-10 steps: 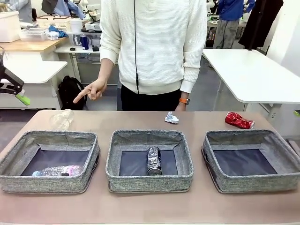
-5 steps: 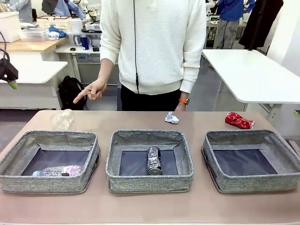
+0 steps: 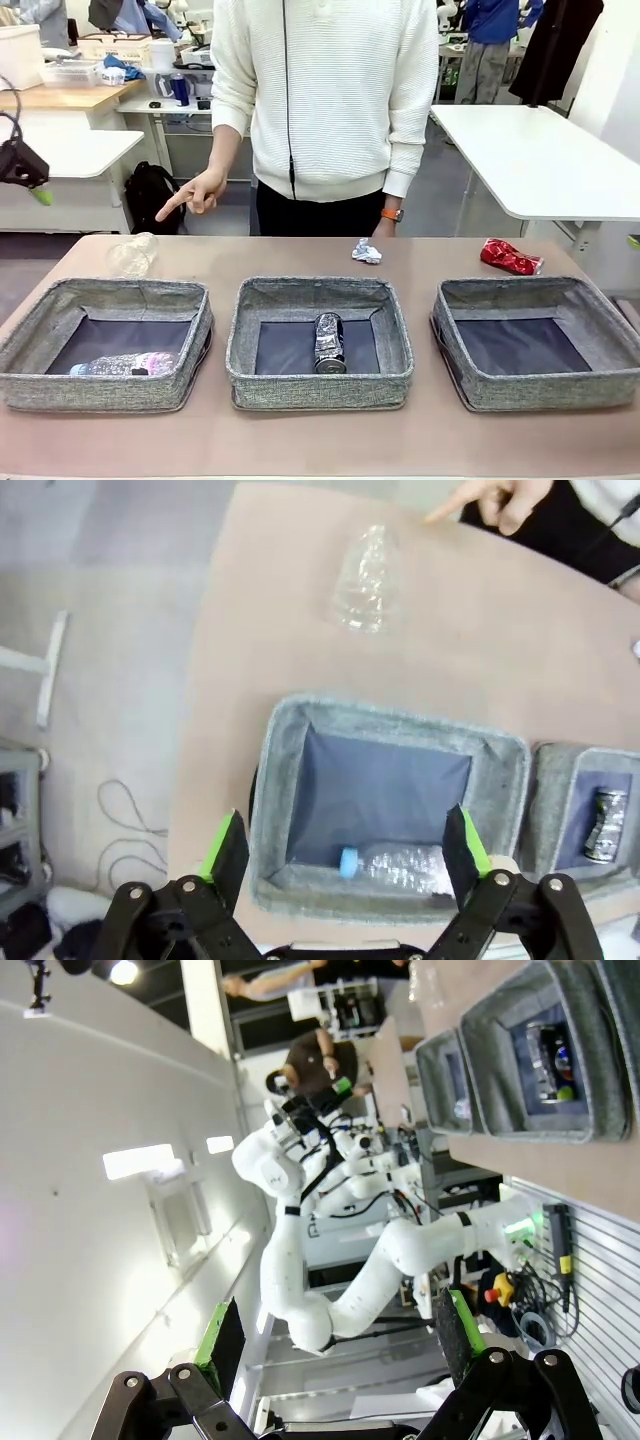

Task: Sort the waste into the appropriate baskets.
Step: Pick up the waste item pointed out by the person.

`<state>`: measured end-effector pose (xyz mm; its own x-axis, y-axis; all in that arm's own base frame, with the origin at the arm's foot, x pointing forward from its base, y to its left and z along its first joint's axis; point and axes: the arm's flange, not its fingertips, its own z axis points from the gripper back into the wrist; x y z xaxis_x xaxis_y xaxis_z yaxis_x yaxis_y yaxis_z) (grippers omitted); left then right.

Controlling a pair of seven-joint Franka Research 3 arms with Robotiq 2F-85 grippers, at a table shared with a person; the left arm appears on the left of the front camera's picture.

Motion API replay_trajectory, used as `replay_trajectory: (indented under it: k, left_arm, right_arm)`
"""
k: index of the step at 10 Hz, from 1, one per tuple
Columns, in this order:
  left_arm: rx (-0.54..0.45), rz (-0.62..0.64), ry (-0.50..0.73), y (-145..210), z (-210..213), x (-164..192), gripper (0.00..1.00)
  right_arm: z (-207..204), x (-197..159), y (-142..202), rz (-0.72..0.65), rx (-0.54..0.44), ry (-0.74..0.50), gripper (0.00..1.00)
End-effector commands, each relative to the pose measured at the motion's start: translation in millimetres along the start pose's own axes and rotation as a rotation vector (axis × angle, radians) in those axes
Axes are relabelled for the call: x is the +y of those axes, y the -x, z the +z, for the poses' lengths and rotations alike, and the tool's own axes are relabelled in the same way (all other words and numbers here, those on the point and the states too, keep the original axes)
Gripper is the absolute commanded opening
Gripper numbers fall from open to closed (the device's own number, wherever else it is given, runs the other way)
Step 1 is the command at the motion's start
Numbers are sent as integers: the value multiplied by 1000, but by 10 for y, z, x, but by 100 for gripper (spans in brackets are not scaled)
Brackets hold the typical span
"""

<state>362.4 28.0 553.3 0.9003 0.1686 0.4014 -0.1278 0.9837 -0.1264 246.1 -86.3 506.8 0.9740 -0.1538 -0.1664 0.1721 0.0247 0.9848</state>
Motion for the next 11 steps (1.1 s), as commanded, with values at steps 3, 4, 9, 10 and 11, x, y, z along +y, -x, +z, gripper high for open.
replay_trajectory:
  k: [3, 4, 9, 10, 11]
  left_arm:
    - [59, -395, 191, -754, -767, 172, 100]
    - [98, -444, 223, -924, -951, 110, 100]
    - [155, -338, 165, -1504, -1791, 9, 100]
    - [148, -294, 155, -1571, -1958, 14, 100]
    - [139, -259, 132, -1637, -2094, 29, 100]
  right_arm:
    - [14, 13, 19, 12, 7, -2, 100]
    - [14, 13, 19, 12, 7, -2, 100]
    - [14, 13, 19, 12, 7, -2, 100]
    - [14, 13, 19, 12, 7, -2, 100]
    - [14, 13, 19, 12, 7, -2, 100]
